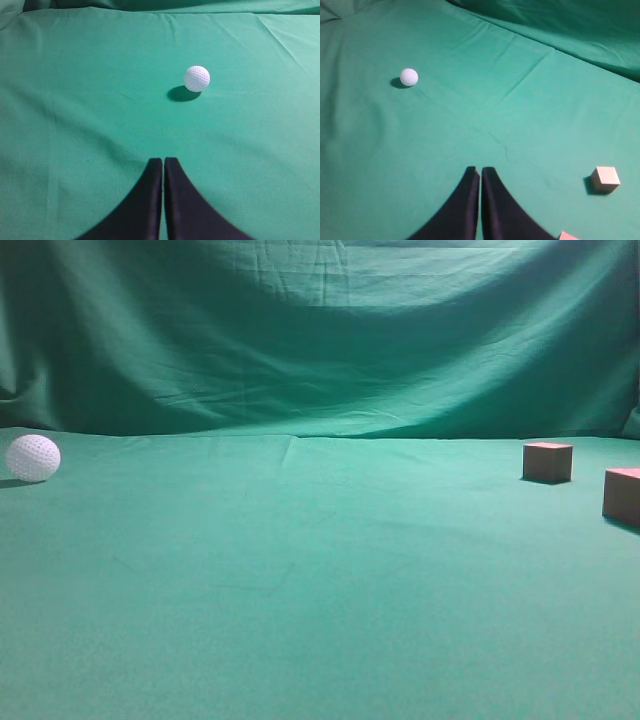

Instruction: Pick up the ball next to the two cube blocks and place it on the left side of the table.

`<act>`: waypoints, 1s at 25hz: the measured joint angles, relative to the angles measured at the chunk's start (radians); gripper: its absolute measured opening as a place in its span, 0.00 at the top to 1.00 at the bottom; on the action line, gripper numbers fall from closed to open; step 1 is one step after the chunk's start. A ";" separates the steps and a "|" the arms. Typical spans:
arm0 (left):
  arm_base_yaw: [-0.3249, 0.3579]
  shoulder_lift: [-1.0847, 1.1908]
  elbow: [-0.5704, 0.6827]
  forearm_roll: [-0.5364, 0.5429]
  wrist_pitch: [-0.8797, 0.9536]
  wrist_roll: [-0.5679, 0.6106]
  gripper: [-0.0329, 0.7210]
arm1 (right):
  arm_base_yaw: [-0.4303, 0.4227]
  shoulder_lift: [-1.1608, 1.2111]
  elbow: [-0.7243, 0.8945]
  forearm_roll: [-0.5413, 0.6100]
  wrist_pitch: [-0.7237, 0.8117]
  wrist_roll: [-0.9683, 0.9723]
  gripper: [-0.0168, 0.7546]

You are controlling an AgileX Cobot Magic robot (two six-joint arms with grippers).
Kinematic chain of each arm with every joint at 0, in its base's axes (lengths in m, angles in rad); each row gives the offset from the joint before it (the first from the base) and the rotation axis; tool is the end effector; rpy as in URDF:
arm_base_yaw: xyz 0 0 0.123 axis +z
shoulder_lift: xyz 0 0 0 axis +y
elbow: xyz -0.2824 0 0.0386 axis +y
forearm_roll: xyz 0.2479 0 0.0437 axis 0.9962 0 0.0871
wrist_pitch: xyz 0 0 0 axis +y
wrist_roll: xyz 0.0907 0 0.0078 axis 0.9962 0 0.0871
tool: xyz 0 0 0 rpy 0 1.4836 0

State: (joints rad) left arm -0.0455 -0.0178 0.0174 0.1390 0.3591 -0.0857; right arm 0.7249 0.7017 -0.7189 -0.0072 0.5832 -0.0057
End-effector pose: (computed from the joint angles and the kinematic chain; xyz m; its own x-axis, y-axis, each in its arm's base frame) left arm 0.0526 0.0021 0.1761 -0.2646 0.0566 -0.9627 0.0103 0.9984 0.0558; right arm 0.1029 0.0906 0.3407 -0.3371 -0.3142 -0.8875 -0.6644 0.7473 -0.0122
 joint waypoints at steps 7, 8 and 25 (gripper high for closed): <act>0.000 0.000 0.000 0.000 0.000 0.000 0.96 | -0.148 -0.269 0.224 -0.083 -0.053 0.129 0.98; 0.000 0.000 0.000 0.000 0.000 0.000 0.96 | -0.179 -0.306 0.258 -0.087 -0.060 0.133 0.98; 0.000 0.000 0.000 0.000 0.000 0.000 0.96 | -0.591 -0.709 0.731 -0.094 -0.231 0.139 0.98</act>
State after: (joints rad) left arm -0.0455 -0.0178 0.0174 0.1390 0.3591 -0.0857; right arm 0.1340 -0.0076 0.0119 -0.1013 0.3524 0.1332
